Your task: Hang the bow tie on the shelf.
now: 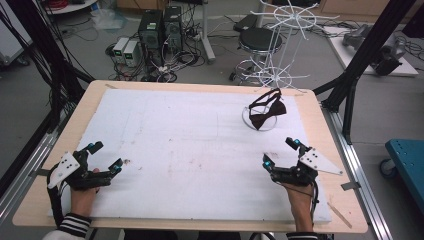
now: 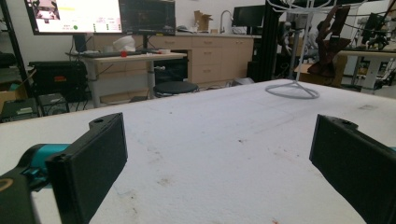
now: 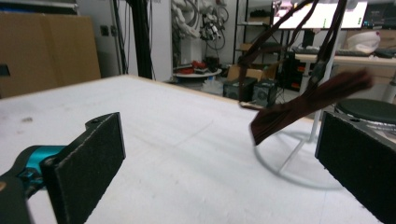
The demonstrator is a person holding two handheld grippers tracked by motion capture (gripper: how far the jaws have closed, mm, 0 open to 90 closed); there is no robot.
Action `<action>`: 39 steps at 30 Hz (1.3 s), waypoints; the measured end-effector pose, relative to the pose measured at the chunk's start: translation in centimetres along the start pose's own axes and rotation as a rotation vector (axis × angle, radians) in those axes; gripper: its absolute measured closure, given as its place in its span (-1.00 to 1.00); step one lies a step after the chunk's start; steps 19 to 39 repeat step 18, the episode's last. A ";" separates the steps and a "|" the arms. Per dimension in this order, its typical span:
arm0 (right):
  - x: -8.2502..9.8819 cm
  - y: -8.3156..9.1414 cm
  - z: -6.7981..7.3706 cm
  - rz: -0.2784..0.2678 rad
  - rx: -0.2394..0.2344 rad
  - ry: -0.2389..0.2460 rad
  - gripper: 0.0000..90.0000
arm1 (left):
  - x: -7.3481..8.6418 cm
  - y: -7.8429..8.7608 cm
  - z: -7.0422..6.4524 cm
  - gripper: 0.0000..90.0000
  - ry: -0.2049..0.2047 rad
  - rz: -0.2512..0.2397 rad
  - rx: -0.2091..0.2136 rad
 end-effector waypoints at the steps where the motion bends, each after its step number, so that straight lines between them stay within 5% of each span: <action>1: 0.4 0.0 0.0 0.002 0.003 0.002 -0.98 | 0.0 0.0 0.0 -0.90 0.000 0.000 0.000; 5: 1.7 0.1 0.2 -0.016 0.021 -0.016 -0.98 | 0.0 0.0 0.0 -0.90 -0.001 0.000 0.001; 13: 3.5 -0.4 0.9 -0.013 0.024 0.035 -0.98 | 0.0 0.0 0.0 -0.90 0.000 -0.002 0.000; 39: 3.5 -0.2 0.8 -0.035 0.023 0.018 -0.98 | 0.0 0.0 0.0 -0.90 0.000 -0.002 0.000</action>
Point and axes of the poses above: each handheld gripper's, and its own axes: y roughly backward along the jaws, x roughly out of its underside, z roughly to its left, the point moved 5 cm from there along -y, roughly forward along the jaws, and after that the axes turned 4 degrees about -x, right-handed, at the moved point
